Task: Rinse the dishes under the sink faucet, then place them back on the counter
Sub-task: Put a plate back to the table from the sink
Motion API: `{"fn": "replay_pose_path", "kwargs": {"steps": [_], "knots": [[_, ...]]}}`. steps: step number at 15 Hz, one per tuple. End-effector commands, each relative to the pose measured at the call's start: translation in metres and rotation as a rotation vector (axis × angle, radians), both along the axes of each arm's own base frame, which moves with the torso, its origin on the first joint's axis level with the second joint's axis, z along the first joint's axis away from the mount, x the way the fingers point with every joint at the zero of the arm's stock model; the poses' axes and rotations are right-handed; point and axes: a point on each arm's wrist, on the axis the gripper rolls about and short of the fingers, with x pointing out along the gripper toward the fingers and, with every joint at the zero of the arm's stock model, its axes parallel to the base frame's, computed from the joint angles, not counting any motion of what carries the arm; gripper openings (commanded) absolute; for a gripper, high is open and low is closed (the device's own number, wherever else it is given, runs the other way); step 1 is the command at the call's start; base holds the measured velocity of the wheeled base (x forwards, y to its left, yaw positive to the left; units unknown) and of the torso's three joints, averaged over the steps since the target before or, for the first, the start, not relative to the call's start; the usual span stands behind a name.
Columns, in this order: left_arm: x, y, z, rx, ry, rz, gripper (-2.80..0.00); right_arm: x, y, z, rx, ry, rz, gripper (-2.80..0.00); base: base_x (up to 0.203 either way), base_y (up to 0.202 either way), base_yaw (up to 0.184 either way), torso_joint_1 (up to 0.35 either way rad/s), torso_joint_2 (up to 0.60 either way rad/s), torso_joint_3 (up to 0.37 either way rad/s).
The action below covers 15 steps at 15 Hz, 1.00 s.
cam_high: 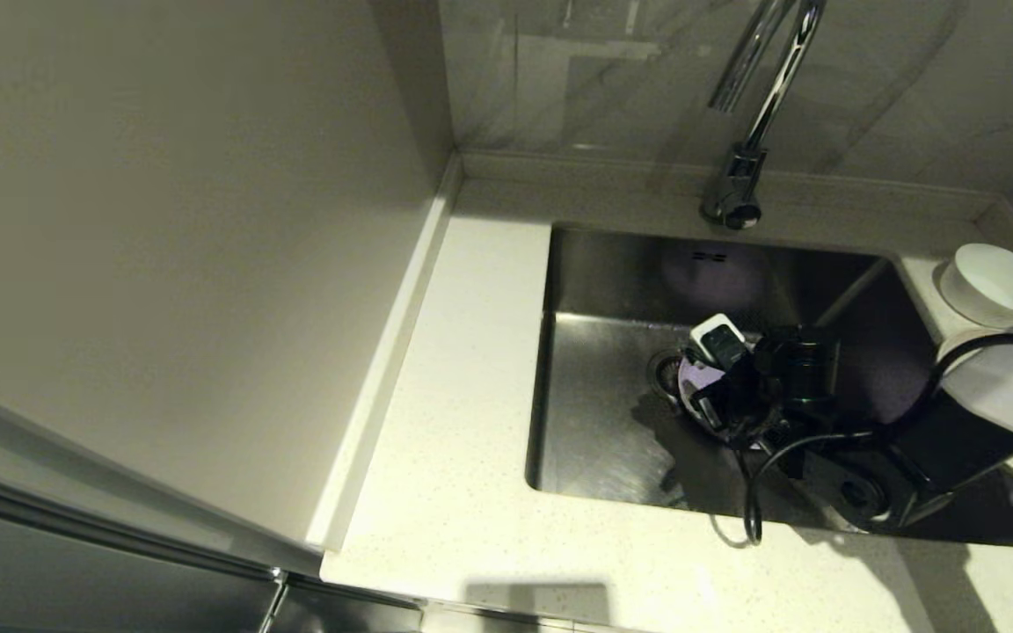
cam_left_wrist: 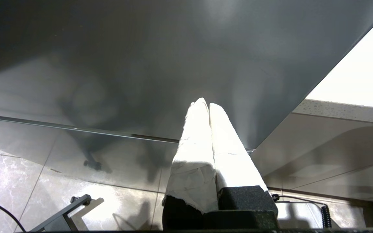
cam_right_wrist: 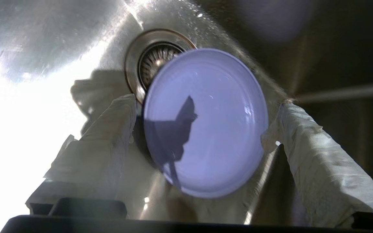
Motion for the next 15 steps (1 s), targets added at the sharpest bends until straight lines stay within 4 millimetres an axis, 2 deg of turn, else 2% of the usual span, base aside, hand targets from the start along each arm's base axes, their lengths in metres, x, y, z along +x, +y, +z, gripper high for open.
{"fn": "replay_pose_path", "kwargs": {"steps": [1, 9, 15], "knots": [[0.000, 0.000, 0.000, -0.001, -0.003, 0.001, -2.80, 0.019, 0.006, -0.025, -0.011, 0.025, -0.008, 0.00, 0.000, 0.000, 0.000, 0.000, 0.00, 0.000], [0.000, 0.000, 0.000, -0.001, -0.003, 0.001, -2.80, 0.048, 0.015, -0.063, -0.014, 0.015, -0.017, 0.00, 0.000, 0.000, 0.000, 0.000, 0.00, 0.000], [0.000, 0.000, 0.000, -0.001, -0.003, 0.001, -2.80, 0.058, 0.010, -0.073, -0.053, 0.065, -0.140, 0.00, 0.000, 0.000, 0.000, 0.000, 0.00, 0.000]]}}
